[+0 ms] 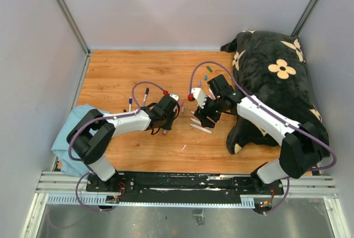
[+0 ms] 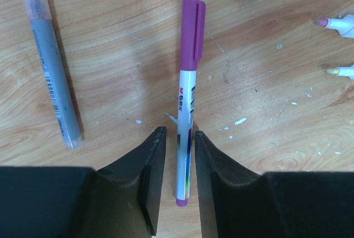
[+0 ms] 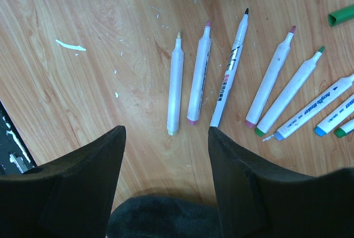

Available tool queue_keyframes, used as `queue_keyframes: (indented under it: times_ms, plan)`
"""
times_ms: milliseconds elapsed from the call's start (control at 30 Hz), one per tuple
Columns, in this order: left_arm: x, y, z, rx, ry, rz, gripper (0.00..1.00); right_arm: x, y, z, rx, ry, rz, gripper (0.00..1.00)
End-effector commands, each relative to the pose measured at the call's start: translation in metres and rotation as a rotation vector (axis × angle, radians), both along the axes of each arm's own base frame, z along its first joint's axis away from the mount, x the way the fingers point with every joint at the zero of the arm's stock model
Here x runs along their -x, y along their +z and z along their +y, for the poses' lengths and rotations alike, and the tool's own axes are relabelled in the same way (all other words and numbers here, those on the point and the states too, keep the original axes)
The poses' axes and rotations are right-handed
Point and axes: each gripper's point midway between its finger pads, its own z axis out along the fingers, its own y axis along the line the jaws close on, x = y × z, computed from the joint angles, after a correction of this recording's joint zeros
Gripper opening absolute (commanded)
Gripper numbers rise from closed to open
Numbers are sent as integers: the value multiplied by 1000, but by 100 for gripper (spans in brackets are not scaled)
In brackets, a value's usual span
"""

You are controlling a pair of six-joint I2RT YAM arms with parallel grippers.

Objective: Open the pen caps
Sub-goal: Pick up the pen from the center of the board.

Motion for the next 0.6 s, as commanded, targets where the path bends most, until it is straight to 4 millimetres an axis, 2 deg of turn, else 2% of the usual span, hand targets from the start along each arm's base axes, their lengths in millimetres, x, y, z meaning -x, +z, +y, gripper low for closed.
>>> queue_keyframes:
  times_ms: [0,400,567]
  plan:
    - [5,-9,9,-65,-7,25,34,4,1,-7,-7,1,12,63]
    - [-8,-9,8,-60,-5,27,39,3,2,-7,-14,-3,13,63]
    - [-8,-13,4,-54,-18,42,31,3,2,-8,-15,-4,13,63]
